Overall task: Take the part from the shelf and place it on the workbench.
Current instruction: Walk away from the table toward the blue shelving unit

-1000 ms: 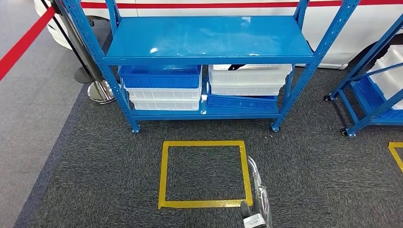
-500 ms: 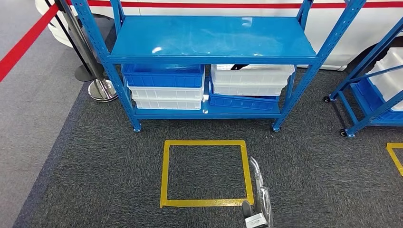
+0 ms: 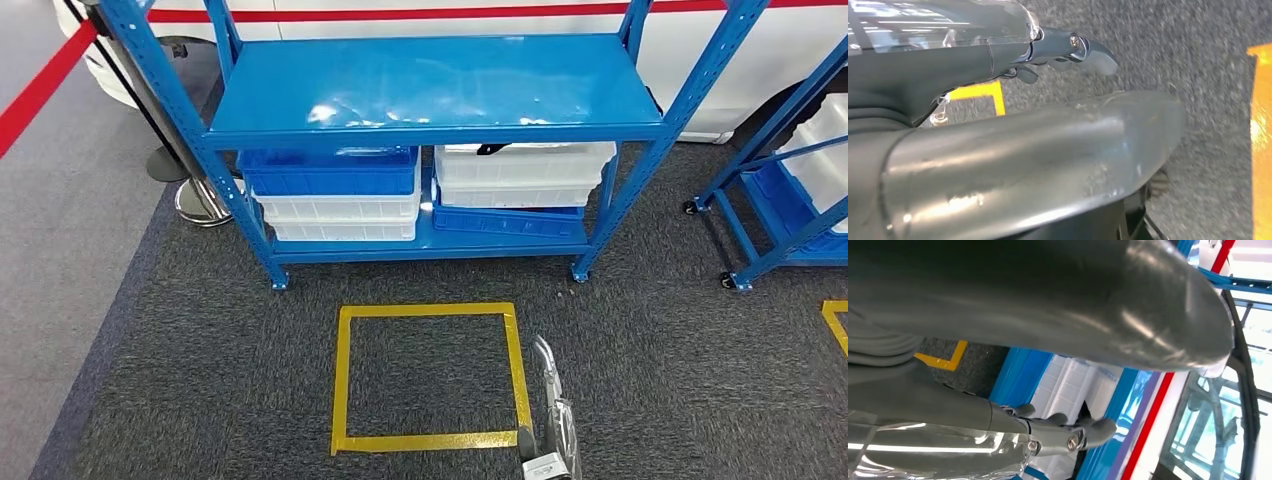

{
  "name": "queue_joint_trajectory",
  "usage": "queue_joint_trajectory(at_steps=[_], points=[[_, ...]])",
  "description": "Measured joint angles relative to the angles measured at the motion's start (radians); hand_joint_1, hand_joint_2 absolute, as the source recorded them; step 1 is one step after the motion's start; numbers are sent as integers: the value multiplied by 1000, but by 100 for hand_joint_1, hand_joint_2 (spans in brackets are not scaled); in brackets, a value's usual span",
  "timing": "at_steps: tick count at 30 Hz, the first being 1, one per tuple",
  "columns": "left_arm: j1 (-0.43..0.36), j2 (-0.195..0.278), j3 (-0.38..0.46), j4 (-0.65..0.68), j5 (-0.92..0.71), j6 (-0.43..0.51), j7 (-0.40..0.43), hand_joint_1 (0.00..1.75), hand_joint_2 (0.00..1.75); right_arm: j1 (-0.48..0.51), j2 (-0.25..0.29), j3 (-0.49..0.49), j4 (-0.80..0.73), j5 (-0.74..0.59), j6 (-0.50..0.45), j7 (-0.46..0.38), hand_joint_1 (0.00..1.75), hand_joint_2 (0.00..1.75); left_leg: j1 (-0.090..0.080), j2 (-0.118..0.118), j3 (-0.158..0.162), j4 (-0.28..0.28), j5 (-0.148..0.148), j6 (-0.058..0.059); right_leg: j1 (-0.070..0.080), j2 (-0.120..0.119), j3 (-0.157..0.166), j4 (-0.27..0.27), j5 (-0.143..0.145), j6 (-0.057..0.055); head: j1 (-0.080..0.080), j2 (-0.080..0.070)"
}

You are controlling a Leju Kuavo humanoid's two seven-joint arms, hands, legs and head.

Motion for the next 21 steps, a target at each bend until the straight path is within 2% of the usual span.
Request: queue_joint_trajectory(at_steps=[1,2,3,4,5,6,7,8,9,11,12,13,14,15,16,17,18,19,20,21], points=[[0,0,0,0,-2,1,1,0,0,1,1,-1,-1,0,1,0,0,0,1,-1,-13,40,12,-5,-2,2,20,-7,-9,-7,-3,0],[-1,0,0,0,-3,2,1,0,0,1,2,-3,-1,0,2,0,0,0,2,-3,-44,97,17,-10,-3,3,42,-13,-19,-13,-6,0],[-1,0,0,0,-5,2,2,0,0,1,3,-4,-2,0,4,-1,0,0,4,-5,-88,161,11,-12,-3,4,62,-19,-31,-18,-9,0],[-1,0,0,0,-6,3,3,0,0,2,4,-5,-2,0,6,-1,0,0,4,-6,-136,218,-10,-14,-2,5,80,-23,-45,-21,-12,0],[1,0,0,0,-7,3,4,0,0,2,4,-6,-2,0,8,-1,0,0,5,-6,-181,259,-45,-16,-2,8,99,-25,-59,-23,-14,0],[4,0,0,0,-9,4,4,0,0,3,5,-7,-2,0,10,-1,0,0,5,-6,-216,275,-84,-16,-1,12,119,-27,-74,-23,-15,0],[8,0,0,0,-11,5,5,0,0,4,5,-8,-2,0,11,-1,0,0,5,-6,-241,265,-113,-15,-1,17,142,-29,-91,-23,-16,0],[12,0,0,0,-13,6,5,0,0,4,5,-9,-2,0,11,-1,0,0,4,-6,-257,235,-117,-13,0,21,166,-31,-110,-23,-17,0],[15,0,0,0,-15,7,6,0,0,5,5,-10,-2,0,12,-1,0,0,3,-7,-267,187,-81,-8,1,24,190,-33,-130,-22,-19,0],[22,1,0,0,-16,8,7,0,0,7,5,-11,0,0,13,0,0,0,-3,-10,-276,96,76,7,3,29,231,-36,-168,-15,-16,0],[23,2,0,0,-16,10,7,0,0,8,6,-12,0,0,13,0,0,0,-9,-11,-274,70,137,14,1,32,247,-42,-183,-9,-16,0],[23,3,-1,0,-16,11,7,0,0,8,7,-13,0,0,14,0,0,0,-14,-12,-266,57,163,21,-1,34,262,-46,-191,-1,-15,0],[19,3,-1,0,-17,12,8,0,0,6,8,-14,-1,0,14,-1,0,0,-19,-13,-249,51,146,26,-3,35,270,-41,-184,7,-17,0],[15,2,-1,0,-17,14,8,0,0,4,9,-14,-3,1,14,-2,0,0,-19,-14,-228,40,136,32,-6,33,264,-9,-163,14,-18,0],[12,2,-1,0,-17,14,8,0,0,0,10,-14,-5,1,14,-4,0,0,-16,-15,-204,25,125,38,-6,29,239,49,-131,19,-18,0],[7,2,-1,0,-17,15,8,0,0,-3,11,-14,-5,2,14,-5,0,0,-12,-16,-177,11,114,43,-6,25,193,123,-102,23,-16,0],[5,1,-1,0,-17,16,8,0,0,-3,11,-14,-5,2,14,-5,0,0,-7,-17,-150,-3,103,46,-7,20,137,198,-93,27,-14,0],[4,1,-1,0,-17,16,8,0,0,-2,11,-15,-5,2,14,-5,0,0,-4,-17,-121,-16,90,47,-7,17,81,252,-111,30,-12,0],[4,0,-1,0,-17,15,10,0,0,0,11,-15,-5,2,14,-5,0,0,-1,-18,-92,-26,77,47,-8,16,31,281,-153,34,-11,0],[6,0,-1,0,-19,15,11,0,0,2,11,-15,-5,1,14,-6,0,0,2,-20,-60,-36,62,44,-9,15,-11,286,-205,37,-11,0]])
